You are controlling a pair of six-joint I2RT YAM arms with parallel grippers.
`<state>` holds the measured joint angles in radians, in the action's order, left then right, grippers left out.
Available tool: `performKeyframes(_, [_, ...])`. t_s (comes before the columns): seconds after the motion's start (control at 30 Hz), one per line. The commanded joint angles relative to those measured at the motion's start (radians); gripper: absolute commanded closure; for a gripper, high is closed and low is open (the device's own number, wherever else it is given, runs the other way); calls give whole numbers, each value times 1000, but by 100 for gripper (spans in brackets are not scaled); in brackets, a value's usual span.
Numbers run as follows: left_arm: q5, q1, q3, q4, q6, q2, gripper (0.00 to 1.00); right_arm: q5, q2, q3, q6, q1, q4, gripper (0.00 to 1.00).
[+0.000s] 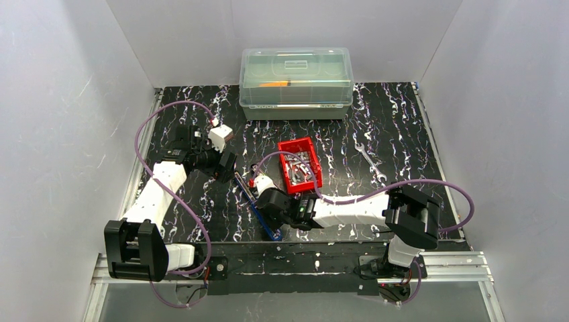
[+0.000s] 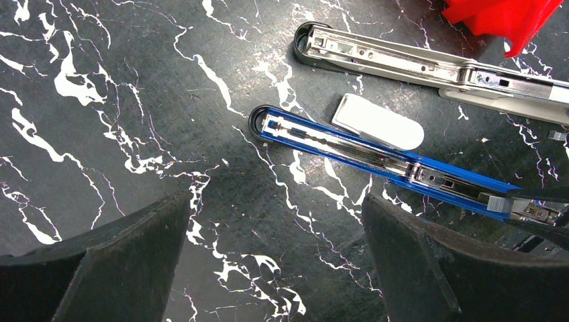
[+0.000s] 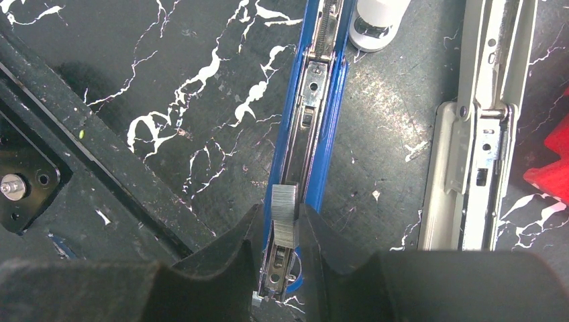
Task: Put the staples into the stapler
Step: Install the staple into the stapler.
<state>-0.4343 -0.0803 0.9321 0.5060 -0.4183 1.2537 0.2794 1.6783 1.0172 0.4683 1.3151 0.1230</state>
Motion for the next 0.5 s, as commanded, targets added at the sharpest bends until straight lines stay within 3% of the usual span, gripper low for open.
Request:
performKeyframes(0.0, [-27,5,37,29,4,-8,1,11,-12,-5,1,-2,-26,66])
performKeyframes(0.47, [-21,5,47,21,-2,6,1,67,-122,-29,18,-8,-15,66])
